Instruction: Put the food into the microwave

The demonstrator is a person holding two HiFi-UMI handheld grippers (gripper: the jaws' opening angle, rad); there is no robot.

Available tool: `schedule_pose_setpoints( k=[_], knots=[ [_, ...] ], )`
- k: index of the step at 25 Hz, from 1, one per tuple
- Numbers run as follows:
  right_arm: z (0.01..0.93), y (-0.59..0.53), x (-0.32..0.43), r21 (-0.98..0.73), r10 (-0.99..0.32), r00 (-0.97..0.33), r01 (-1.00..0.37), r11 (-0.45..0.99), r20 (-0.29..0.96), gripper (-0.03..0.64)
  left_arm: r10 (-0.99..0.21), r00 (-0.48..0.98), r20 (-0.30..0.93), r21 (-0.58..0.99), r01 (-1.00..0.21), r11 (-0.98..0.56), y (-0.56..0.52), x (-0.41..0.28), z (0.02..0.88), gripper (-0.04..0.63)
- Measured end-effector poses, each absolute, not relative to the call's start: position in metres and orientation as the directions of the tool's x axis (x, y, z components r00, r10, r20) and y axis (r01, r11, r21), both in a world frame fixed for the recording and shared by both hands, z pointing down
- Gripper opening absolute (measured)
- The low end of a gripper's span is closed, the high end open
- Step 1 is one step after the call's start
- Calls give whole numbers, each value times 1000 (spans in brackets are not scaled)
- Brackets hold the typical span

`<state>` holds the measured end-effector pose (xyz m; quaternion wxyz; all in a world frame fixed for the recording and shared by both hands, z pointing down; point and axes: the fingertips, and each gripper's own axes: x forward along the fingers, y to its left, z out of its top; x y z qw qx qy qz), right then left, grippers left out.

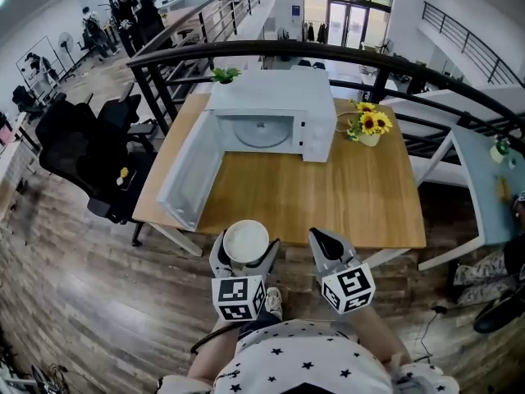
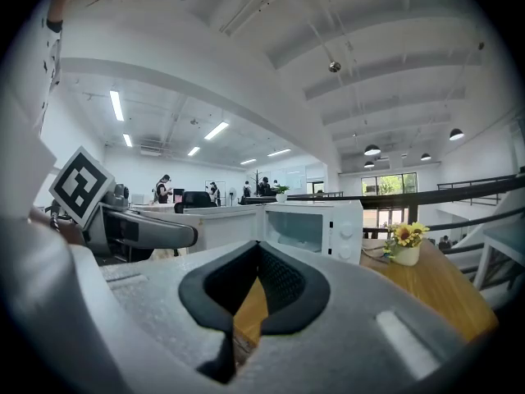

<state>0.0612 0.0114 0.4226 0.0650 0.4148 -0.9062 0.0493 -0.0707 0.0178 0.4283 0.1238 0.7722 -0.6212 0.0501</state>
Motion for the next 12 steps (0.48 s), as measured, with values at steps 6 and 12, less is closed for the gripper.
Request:
schedule_pose_setpoints(
  k=[6,12],
  knots=[
    [420,-31,42,-28,-747,-647,-758,651,154,5,-945,227,236,123,-971,-203,-24,-89,428,508],
    [422,-67,29,-28,-754,-639,-765,643,150,5,-943,235,236,121,-970,-211,-62,-102,431,508]
  ],
)
